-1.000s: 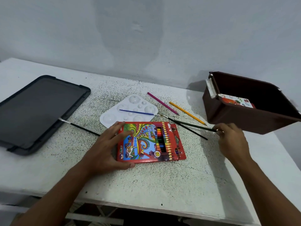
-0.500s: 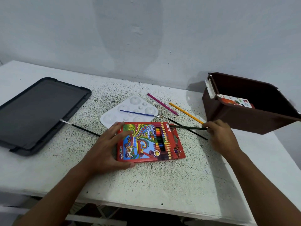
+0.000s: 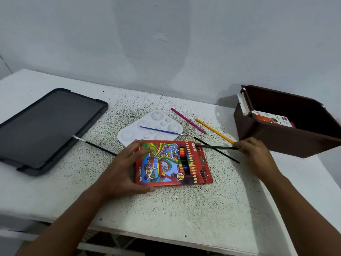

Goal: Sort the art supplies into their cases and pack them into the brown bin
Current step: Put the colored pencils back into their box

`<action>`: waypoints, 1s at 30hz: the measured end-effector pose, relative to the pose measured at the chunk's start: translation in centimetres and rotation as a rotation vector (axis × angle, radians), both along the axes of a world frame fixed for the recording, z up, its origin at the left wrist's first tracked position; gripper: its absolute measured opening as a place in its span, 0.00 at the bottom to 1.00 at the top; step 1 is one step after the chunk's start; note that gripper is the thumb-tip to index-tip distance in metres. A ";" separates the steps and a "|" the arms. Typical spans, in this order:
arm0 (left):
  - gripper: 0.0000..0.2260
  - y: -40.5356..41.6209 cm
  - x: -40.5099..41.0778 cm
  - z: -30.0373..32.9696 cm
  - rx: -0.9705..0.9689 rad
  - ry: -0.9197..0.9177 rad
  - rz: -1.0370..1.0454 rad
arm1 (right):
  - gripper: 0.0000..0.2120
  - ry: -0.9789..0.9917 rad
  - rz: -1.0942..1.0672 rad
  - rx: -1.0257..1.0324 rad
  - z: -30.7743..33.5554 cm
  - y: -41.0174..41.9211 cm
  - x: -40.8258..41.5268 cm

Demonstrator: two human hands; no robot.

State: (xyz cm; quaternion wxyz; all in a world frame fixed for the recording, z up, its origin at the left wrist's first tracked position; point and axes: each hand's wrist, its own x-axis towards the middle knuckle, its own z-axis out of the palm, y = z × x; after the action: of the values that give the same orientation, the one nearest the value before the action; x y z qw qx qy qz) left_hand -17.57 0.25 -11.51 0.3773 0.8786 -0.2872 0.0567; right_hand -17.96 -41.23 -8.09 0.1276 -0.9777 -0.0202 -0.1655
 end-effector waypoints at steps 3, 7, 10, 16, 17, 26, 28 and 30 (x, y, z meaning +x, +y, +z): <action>0.43 -0.1 0.0 0.1 -0.016 0.007 0.001 | 0.17 0.008 0.023 0.018 0.0 0.0 -0.7; 0.43 0.1 0.0 0.2 -0.032 0.011 0.004 | 0.18 0.031 0.028 0.032 -0.4 0.4 -0.4; 0.43 0.1 0.0 0.2 -0.033 0.003 0.005 | 0.17 0.007 0.043 0.053 -0.3 0.6 0.1; 0.44 0.0 0.0 0.5 -0.049 0.010 -0.005 | 0.19 -0.002 0.074 0.056 -0.5 -0.3 -0.1; 0.44 0.0 0.0 0.5 -0.052 0.010 -0.011 | 0.20 0.009 0.075 0.053 -0.6 -0.2 0.0; 0.44 0.0 0.0 0.2 -0.071 0.039 -0.025 | 0.11 0.022 0.223 0.074 -0.2 6.1 2.4; 0.44 0.0 0.1 0.2 -0.067 0.035 -0.024 | 0.10 0.049 0.249 0.076 -0.3 7.9 2.4; 0.44 0.0 0.0 0.1 -0.059 0.028 -0.026 | 0.09 0.064 0.226 0.062 -0.3 9.2 2.3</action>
State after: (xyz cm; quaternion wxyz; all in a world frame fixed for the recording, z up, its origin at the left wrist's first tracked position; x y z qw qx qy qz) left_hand -17.53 0.23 -11.39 0.4079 0.8639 -0.2915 0.0477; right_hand -15.62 -31.99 -8.38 0.1760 -0.9696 -0.1209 -0.1194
